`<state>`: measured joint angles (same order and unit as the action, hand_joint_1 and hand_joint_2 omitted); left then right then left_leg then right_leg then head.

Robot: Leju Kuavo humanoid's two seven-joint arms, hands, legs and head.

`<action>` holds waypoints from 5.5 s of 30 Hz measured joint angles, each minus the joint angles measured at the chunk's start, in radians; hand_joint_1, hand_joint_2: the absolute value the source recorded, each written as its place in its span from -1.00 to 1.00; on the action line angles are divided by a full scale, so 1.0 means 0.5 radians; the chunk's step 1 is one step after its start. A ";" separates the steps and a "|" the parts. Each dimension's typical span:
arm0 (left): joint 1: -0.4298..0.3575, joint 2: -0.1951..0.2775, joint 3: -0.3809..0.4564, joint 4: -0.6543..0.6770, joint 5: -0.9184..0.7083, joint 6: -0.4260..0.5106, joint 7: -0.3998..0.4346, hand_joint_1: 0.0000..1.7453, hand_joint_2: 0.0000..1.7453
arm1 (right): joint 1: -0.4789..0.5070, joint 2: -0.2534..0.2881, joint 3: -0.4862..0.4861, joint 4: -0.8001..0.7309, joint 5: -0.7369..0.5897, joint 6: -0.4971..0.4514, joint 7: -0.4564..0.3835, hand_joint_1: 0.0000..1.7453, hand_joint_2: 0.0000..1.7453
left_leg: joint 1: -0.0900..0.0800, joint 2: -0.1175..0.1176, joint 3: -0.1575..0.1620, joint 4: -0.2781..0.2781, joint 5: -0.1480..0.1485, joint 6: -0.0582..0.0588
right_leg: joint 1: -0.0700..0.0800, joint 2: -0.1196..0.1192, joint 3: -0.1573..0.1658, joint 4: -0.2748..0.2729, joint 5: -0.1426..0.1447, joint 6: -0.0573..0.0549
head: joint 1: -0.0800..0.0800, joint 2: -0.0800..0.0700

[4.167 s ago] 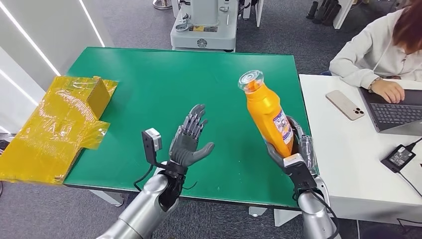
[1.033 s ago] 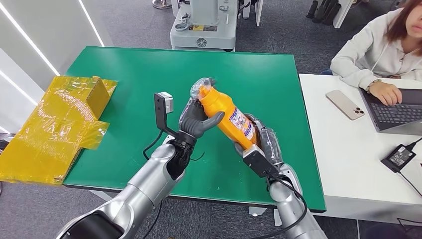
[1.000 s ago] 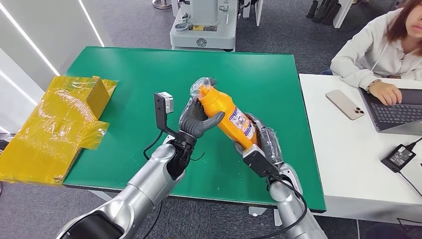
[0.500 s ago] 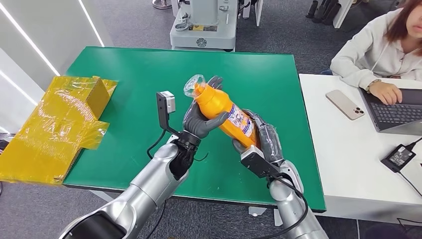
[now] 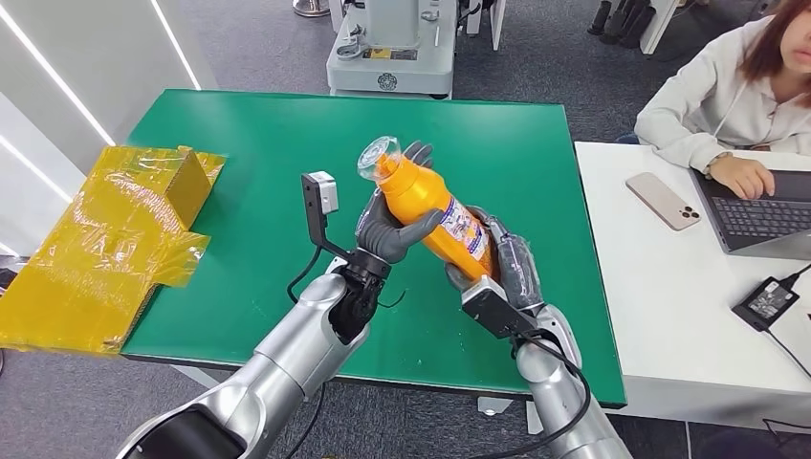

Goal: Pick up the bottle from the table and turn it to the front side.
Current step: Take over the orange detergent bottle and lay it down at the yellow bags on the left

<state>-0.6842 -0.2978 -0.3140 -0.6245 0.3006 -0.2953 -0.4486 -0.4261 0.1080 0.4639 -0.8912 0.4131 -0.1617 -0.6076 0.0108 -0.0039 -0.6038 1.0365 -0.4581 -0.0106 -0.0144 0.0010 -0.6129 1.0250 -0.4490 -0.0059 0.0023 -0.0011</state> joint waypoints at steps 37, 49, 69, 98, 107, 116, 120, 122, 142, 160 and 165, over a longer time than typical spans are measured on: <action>-0.011 -0.026 -0.065 -0.007 0.109 -0.049 0.030 1.00 1.00 | 0.007 0.012 -0.053 0.009 0.027 -0.099 0.011 -1.00 1.00 | 0.000 0.002 0.000 0.000 0.000 0.000 | 0.000 0.002 -0.001 0.000 0.000 0.000 | 0.000 0.000; -0.012 0.024 -0.089 -0.027 -0.004 0.167 -0.039 1.00 1.00 | 0.156 0.011 -0.087 -0.236 -0.092 -0.029 0.006 -1.00 1.00 | 0.000 0.001 0.000 0.000 0.000 0.000 | 0.000 0.001 0.000 0.000 0.000 0.000 | 0.000 0.000; -0.019 0.266 -0.086 -0.225 -1.145 1.108 -0.204 1.00 1.00 | 0.472 -0.056 -0.018 -0.933 -0.220 0.004 -0.006 -1.00 1.00 | 0.000 0.002 0.000 -0.001 0.000 0.000 | 0.000 0.002 -0.001 0.000 0.000 0.000 | 0.000 0.000; -0.052 1.068 -0.533 0.475 -3.714 1.708 1.530 1.00 1.00 | 0.452 -0.155 0.182 -1.137 -0.286 0.036 -0.113 -1.00 1.00 | 0.002 0.010 0.002 -0.005 0.002 -0.006 | 0.002 0.011 -0.005 0.004 0.000 -0.002 | 0.000 0.000; -0.016 1.128 -0.535 0.614 -3.688 1.563 1.508 1.00 1.00 | 0.495 -0.158 0.210 -1.190 -0.249 0.044 -0.082 -1.00 1.00 | 0.002 0.009 0.001 -0.005 0.002 -0.006 | 0.002 0.010 -0.006 0.004 0.000 -0.002 | 0.000 0.000; -0.012 1.145 -0.535 0.658 -3.675 1.472 1.482 1.00 1.00 | 0.517 -0.158 0.213 -1.229 -0.208 0.079 -0.064 -1.00 1.00 | 0.002 0.009 0.001 -0.004 0.002 -0.006 | 0.002 0.010 -0.006 0.004 0.000 -0.002 | 0.000 0.000; -0.029 1.148 -0.534 0.671 -3.696 1.437 1.420 0.54 1.00 | 0.517 -0.158 0.217 -1.254 -0.183 0.122 -0.044 -1.00 1.00 | 0.002 0.009 0.001 -0.005 0.002 -0.006 | 0.002 0.010 -0.006 0.004 0.000 -0.002 | 0.000 0.000; -0.043 1.149 -0.535 0.676 -3.714 1.440 1.402 -0.46 1.00 | 0.517 -0.158 0.227 -1.257 -0.178 0.145 -0.043 -1.00 1.00 | 0.002 0.009 0.001 -0.005 0.002 -0.006 | 0.002 0.010 -0.006 0.004 0.000 -0.002 | 0.000 0.000; -0.014 1.155 -0.494 0.697 -3.619 1.550 1.405 -1.00 1.00 | 0.549 -0.189 0.269 -1.253 -0.130 0.182 -0.050 -1.00 1.00 | 0.002 0.009 0.001 -0.005 0.002 -0.006 | 0.002 0.009 -0.006 0.004 0.000 -0.003 | 0.000 0.000; 0.009 1.102 -0.427 0.697 -3.594 1.620 1.387 -1.00 1.00 | 0.601 -0.192 0.230 -1.240 -0.143 0.182 -0.050 -1.00 1.00 | 0.001 0.009 0.001 -0.005 0.003 -0.007 | 0.002 0.009 -0.006 0.004 0.000 -0.003 | 0.000 0.000; 0.011 1.087 -0.413 0.697 -3.593 1.643 1.376 -1.00 1.00 | 0.611 -0.192 0.225 -1.240 -0.140 0.189 -0.048 -1.00 1.00 | 0.002 0.009 0.001 -0.005 0.003 -0.007 | 0.002 0.009 -0.006 0.004 0.000 -0.003 | 0.000 0.000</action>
<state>-0.6786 0.2458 -0.5204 -0.2762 -1.4960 0.5262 0.2392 -0.1208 0.0122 0.5765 -1.5114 0.3431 -0.0671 -0.6315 0.0116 0.0004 -0.6034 1.0342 -0.4567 -0.0140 -0.0134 0.0054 -0.6157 1.0271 -0.4491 -0.0072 0.0023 -0.0011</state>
